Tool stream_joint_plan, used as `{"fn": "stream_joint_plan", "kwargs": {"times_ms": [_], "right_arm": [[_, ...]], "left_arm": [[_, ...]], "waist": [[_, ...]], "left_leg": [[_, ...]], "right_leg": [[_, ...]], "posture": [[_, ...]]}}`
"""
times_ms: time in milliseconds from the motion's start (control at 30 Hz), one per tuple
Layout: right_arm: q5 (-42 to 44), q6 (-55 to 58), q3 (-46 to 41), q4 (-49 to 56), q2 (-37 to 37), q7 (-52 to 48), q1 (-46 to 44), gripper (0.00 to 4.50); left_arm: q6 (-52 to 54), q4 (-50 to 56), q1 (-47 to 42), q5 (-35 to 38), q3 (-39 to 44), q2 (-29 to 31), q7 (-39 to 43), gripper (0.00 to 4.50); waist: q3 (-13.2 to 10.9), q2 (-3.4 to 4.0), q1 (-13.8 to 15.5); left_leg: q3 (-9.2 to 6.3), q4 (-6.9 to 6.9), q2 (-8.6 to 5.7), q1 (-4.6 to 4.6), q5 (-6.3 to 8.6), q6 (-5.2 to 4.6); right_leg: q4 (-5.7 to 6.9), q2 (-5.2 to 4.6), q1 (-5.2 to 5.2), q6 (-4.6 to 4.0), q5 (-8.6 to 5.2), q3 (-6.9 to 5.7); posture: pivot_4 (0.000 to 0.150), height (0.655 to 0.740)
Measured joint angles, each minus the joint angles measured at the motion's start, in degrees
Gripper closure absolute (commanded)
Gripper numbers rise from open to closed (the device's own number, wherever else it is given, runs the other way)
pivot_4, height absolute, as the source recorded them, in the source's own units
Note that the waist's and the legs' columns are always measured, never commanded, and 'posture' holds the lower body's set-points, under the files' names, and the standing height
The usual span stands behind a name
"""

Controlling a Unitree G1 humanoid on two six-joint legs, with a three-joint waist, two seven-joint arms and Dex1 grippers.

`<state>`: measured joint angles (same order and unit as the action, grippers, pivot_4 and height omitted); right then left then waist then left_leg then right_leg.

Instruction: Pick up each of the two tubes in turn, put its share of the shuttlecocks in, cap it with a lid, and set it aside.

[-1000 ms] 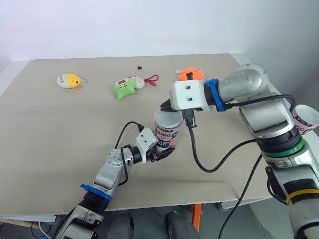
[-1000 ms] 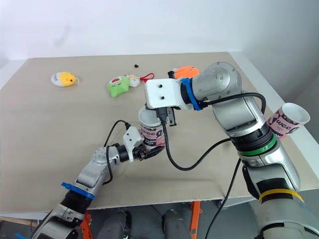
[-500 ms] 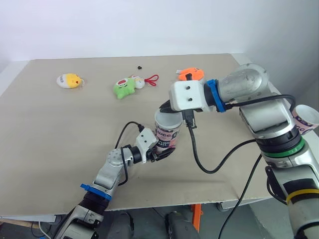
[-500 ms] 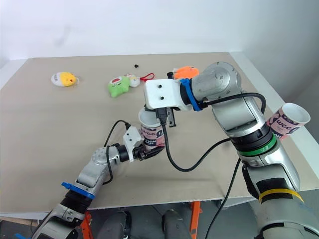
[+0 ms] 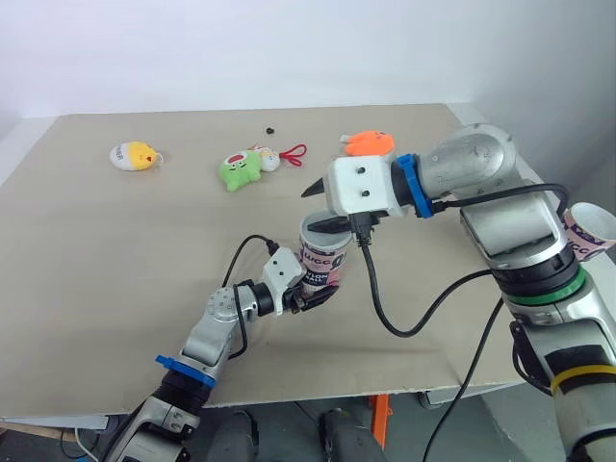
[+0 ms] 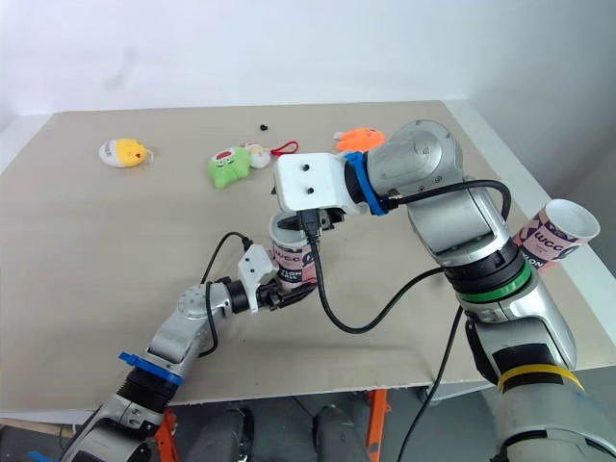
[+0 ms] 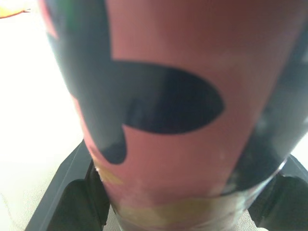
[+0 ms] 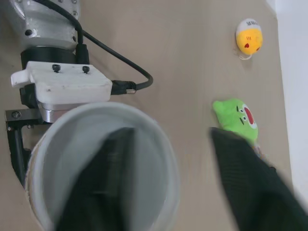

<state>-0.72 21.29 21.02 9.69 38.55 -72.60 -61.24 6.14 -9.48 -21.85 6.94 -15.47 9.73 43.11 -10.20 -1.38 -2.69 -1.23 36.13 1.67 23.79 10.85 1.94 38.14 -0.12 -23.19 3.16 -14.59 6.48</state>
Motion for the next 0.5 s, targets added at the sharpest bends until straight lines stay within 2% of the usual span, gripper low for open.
{"fn": "stream_joint_plan", "kwargs": {"times_ms": [33, 267, 500], "right_arm": [[0.0, 0.0, -0.1, 0.0, 0.0, 0.2, -0.2, 0.1], [0.7, -0.2, -0.4, -0.6, -0.7, 1.0, -1.5, 0.1], [3.7, 0.7, -4.3, -1.3, -1.1, 2.5, -5.7, 0.1]], "left_arm": [[0.0, 0.0, 0.0, 0.0, 0.0, 0.0, 0.0, 1.53], [0.0, 0.0, 0.0, 0.0, 0.0, 0.0, 0.0, 1.53], [0.2, 0.2, 0.0, 0.0, 0.0, 0.0, 0.1, 1.53]], "waist": [[0.0, 0.0, 0.0], [0.0, 0.0, 0.0], [0.0, -0.01, 0.0]], "left_leg": [[0.0, 0.0, 0.0, 0.0, 0.0, 0.0], [0.0, 0.0, -0.01, 0.0, 0.0, 0.0], [-0.02, -0.04, -0.01, 0.0, 0.0, 0.0]], "right_leg": [[0.0, 0.0, 0.0, 0.0, 0.0, -0.01], [0.0, -0.01, 0.0, 0.0, 0.0, -0.01], [-0.01, -0.02, 0.0, 0.0, -0.01, -0.02]], "posture": [[0.15, 0.74], [0.15, 0.74], [0.15, 0.74]]}}
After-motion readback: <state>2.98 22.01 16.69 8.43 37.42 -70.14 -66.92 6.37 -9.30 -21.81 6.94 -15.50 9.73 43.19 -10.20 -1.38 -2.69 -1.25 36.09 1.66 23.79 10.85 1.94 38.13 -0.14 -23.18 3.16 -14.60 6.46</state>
